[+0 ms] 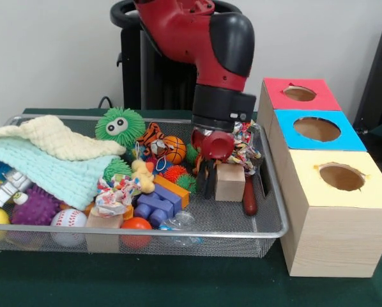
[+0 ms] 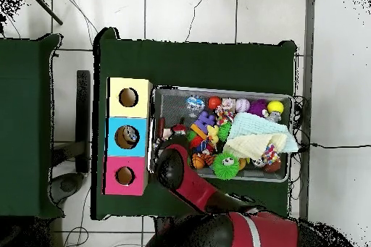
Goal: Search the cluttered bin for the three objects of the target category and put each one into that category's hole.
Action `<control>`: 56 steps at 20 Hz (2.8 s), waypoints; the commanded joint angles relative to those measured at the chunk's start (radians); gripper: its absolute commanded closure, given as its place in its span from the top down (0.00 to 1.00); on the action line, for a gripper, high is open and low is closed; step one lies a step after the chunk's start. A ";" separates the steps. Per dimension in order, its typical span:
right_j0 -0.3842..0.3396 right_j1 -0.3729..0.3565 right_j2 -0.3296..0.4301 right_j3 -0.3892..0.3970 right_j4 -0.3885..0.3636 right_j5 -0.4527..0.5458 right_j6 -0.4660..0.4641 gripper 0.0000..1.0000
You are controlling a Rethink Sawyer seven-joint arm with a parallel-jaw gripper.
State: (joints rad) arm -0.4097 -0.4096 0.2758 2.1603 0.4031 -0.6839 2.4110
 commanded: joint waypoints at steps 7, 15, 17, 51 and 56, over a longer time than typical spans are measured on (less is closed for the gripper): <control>-0.108 0.052 -0.018 -0.347 -0.637 0.492 -0.370 1.00; -0.129 0.030 0.045 -0.394 -0.843 0.612 -0.250 1.00; -0.126 0.018 0.048 -0.391 -0.861 0.627 -0.219 1.00; 0.054 -0.105 -0.140 -0.481 -0.868 0.630 -0.070 1.00; 0.055 -0.086 -0.142 -0.503 -0.878 0.584 -0.062 1.00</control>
State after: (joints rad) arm -0.3574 -0.5319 0.1449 1.7789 -0.4182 -0.0214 2.3415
